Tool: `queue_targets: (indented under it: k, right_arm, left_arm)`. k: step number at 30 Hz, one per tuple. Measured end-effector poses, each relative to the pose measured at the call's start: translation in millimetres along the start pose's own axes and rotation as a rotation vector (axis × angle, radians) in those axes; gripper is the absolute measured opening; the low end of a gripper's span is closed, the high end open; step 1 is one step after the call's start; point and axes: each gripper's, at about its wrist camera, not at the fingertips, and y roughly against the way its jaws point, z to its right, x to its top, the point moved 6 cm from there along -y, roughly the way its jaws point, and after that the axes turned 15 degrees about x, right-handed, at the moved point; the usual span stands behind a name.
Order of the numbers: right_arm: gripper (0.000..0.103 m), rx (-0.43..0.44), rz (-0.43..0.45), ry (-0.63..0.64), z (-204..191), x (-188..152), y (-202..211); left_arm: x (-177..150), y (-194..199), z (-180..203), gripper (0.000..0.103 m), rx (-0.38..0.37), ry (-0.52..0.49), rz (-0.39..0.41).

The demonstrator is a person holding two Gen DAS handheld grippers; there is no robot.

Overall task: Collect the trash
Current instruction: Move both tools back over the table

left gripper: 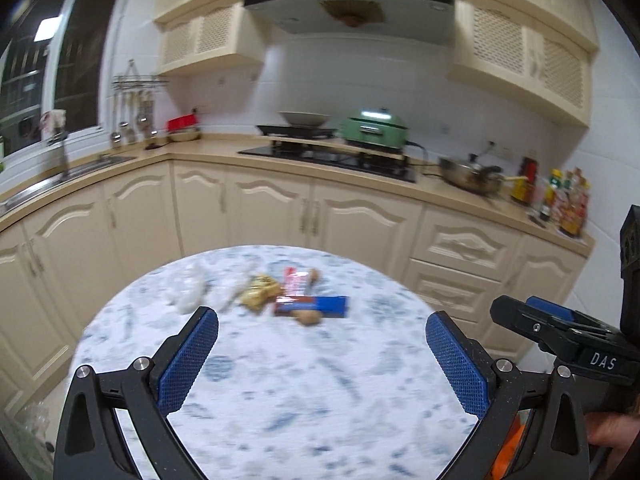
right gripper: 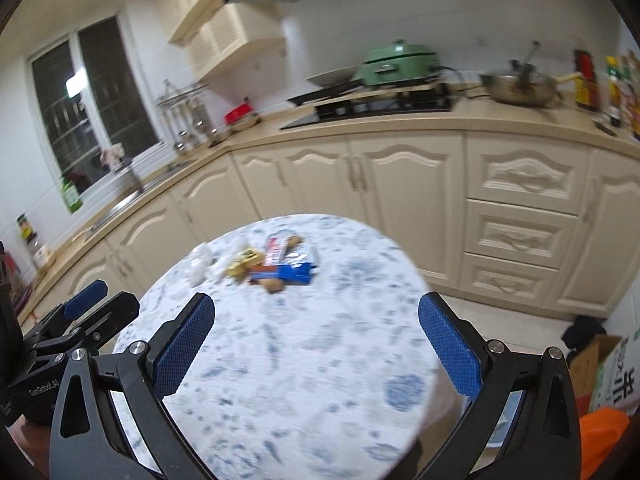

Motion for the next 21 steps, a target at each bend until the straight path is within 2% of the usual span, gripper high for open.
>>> queue_targets:
  k: [5,10,17,21]
  right_arm:
    - [0.103,0.043,-0.043,0.026,-30,6,-35]
    - [0.103,0.060,-0.099,0.046,-51,15,-74]
    - [0.103,0.085,-0.203,0.058,-65,29,-141]
    - [0.103,0.104,-0.254,0.062,-70,36,-191]
  left_arm:
    - [2,4,-33,0.102,0.070,0.019,-0.018]
    - [24,-12,-54,0.102,0.113,0.041,-0.050]
    - [59,-77,-89,0.102,0.183,0.043,-0.130]
    - [75,-120,-96,0.102,0.185,0.054,-0.154]
